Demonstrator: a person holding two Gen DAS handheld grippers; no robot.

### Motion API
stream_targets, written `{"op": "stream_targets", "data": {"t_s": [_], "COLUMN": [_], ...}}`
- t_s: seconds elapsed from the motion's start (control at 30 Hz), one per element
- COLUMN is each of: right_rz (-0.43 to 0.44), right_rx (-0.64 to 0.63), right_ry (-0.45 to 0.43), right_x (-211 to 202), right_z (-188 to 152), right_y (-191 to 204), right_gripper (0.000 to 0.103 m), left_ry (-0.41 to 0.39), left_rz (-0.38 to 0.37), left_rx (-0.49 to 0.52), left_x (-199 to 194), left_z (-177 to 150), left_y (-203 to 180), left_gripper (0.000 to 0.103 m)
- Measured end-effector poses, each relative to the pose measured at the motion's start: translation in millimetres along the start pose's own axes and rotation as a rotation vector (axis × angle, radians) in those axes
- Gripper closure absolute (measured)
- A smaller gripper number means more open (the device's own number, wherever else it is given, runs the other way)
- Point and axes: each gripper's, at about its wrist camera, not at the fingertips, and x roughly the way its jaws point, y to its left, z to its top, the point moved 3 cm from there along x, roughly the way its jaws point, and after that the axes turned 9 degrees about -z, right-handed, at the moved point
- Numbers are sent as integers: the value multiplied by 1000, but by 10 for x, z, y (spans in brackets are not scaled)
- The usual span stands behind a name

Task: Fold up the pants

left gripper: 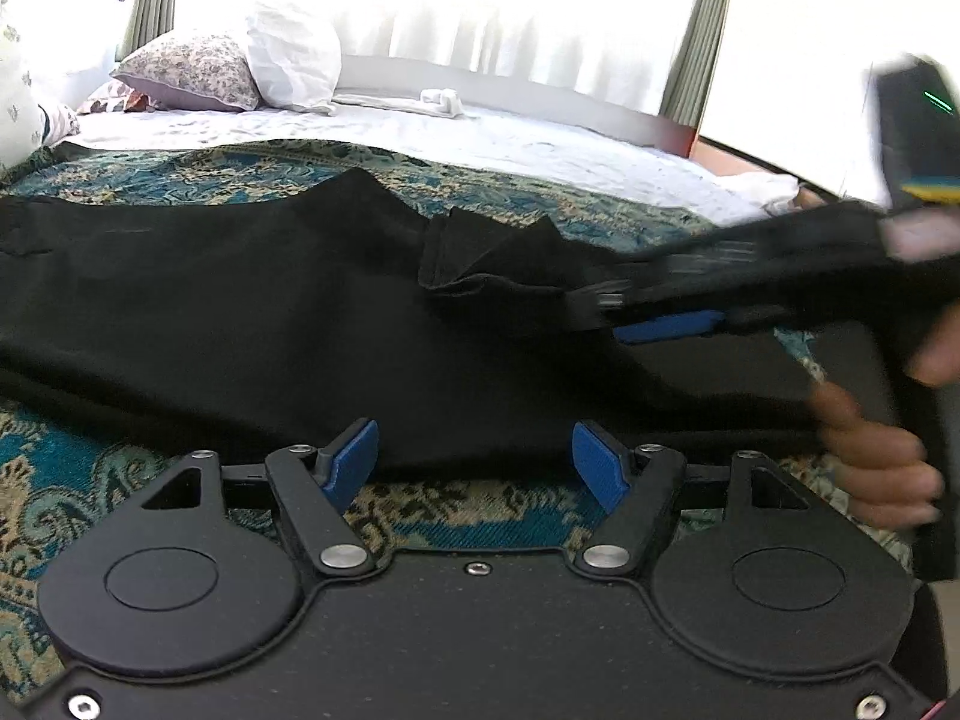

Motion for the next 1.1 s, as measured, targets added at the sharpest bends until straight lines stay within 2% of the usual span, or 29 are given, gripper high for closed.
{"op": "stream_targets", "data": {"t_s": [0.1, 0.17, 0.23, 0.3, 0.4, 0.5, 0.6, 0.67, 0.77, 0.83, 0.87, 0.93, 1.0, 1.07, 1.1], "right_rz": [12, -29, -137, -272, -426, -517, -535, -533, -524, -522, -517, -490, -458, -470, -487], "right_rx": [42, 71, 80, 75, 73, 73, 82, 82, 61, 48, 40, 28, -13, -91, -138], "right_ry": [-59, -107, -150, -184, -208, -205, -198, -193, -194, -218, -229, -254, -281, -295, -297], "right_x": [-269, -425, -523, -585, -612, -599, -574, -519, -467, -483, -494, -541, -588, -571, -548], "right_z": [-37, -97, -156, -245, -368, -486, -583, -643, -762, -824, -834, -857, -887, -913, -928], "right_y": [-186, -331, -469, -589, -737, -857, -943, -969, -962, -906, -883, -831, -737, -618, -549], "right_gripper": [27, 26, 26, 26, 26, 26, 26, 26, 26, 25, 25, 20, 8, 0, 0], "left_ry": [-7, -11, -24, -41, -48, -49, -24, -12, -22, -18, -19, -22, -26, -28, -26], "left_rz": [-28, -44, -53, -50, 24, 106, 143, 139, 127, 124, 118, 107, 87, 77, 84], "left_rx": [-49, -84, -113, -123, -110, -103, -152, -198, -213, -218, -218, -219, -223, -224, -217], "left_x": [16, 34, 70, 148, 288, 437, 614, 687, 733, 759, 764, 769, 764, 784, 805], "left_z": [60, 105, 163, 236, 322, 370, 404, 395, 415, 434, 440, 439, 437, 437, 438], "left_y": [6, 6, 0, -13, -46, -54, 37, 111, 155, 157, 154, 136, 113, 96, 83], "left_gripper": [32, 30, 25, 15, 9, 6, 4, 3, 3, 5, 11, 18, 21, 21, 23]}}
